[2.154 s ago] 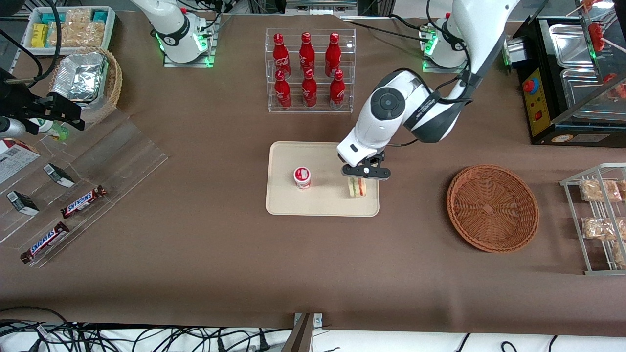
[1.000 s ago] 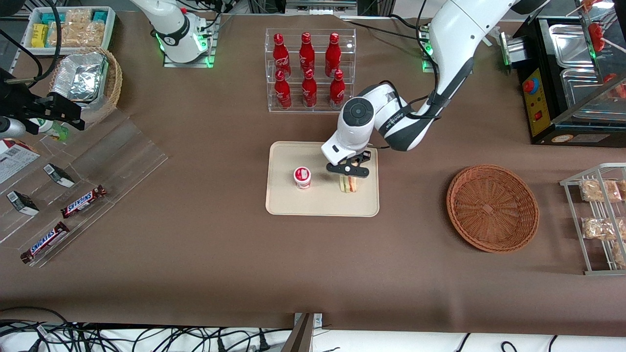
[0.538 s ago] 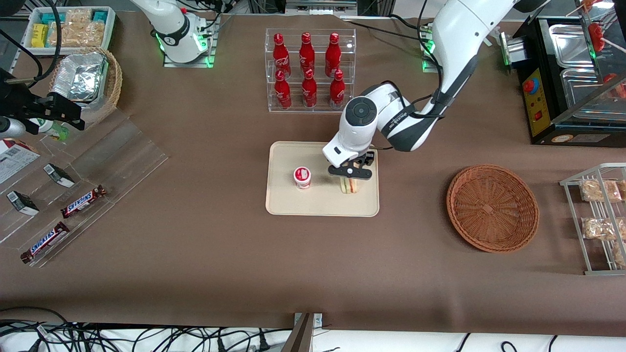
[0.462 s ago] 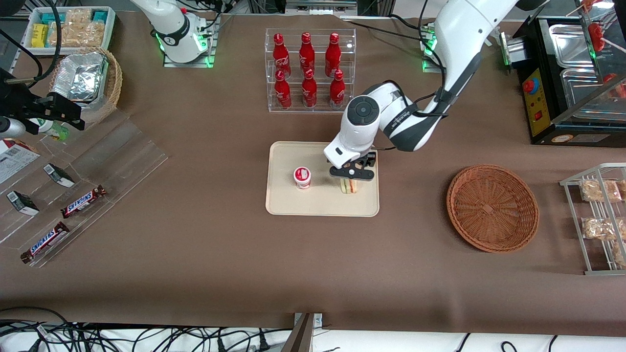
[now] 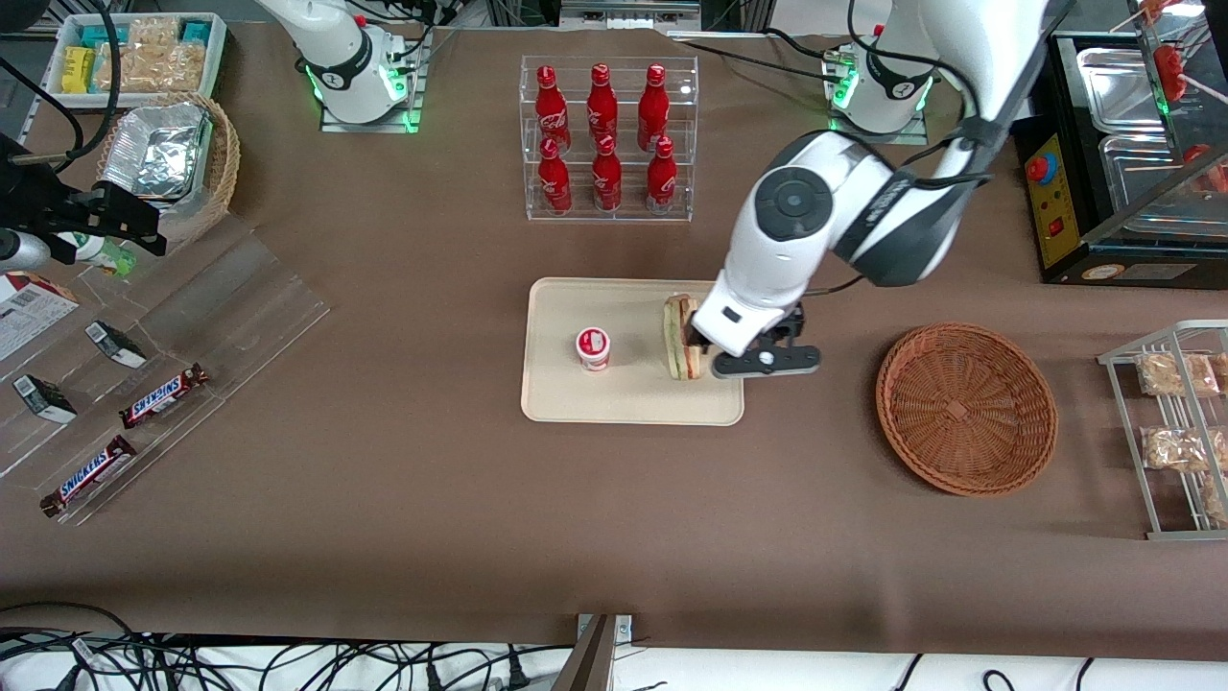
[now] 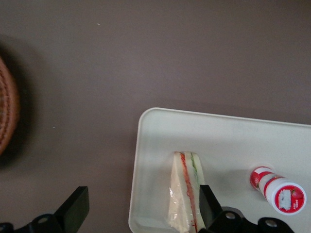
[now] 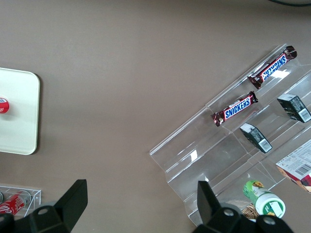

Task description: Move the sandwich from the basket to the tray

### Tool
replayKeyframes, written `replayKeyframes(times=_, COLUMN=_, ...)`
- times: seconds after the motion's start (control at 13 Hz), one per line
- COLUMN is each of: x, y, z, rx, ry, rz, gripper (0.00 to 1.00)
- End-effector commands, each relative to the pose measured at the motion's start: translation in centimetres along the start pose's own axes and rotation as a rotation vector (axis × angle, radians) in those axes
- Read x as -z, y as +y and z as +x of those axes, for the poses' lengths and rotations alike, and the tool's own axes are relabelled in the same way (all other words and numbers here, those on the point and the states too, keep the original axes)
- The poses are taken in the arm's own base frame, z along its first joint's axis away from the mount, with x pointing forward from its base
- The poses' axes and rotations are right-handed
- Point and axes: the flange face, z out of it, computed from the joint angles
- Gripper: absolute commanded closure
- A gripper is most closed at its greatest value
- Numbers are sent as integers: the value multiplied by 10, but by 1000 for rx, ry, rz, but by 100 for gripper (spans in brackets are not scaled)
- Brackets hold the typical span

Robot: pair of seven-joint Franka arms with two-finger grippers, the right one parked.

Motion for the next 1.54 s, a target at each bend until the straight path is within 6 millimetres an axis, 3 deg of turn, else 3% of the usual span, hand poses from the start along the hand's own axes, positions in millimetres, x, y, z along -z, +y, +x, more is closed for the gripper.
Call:
replayKeyframes(times=0.0, x=33, y=-46, z=30, rx=77, ry=-39, rz=49, gripper=0)
replayKeyframes(times=0.23, x=67, y=-93, z=48, rx=105, ry=-19, rz=43, gripper=0)
replayKeyframes(times=0.69, x=102, y=-176, z=61, rx=24, ry=-82, rz=12, gripper=0)
replayKeyframes(times=1.0, x=146, y=-243, z=48, rx=-48, ry=-66, rz=-40, gripper=0)
replayKeyframes(times=1.31, x=184, y=-300, z=18, rx=-195, ry=-107, rz=-69, gripper=0)
replayKeyframes(times=1.46, x=197, y=-308, z=0, rx=-233, ry=-126, rz=-67, gripper=0)
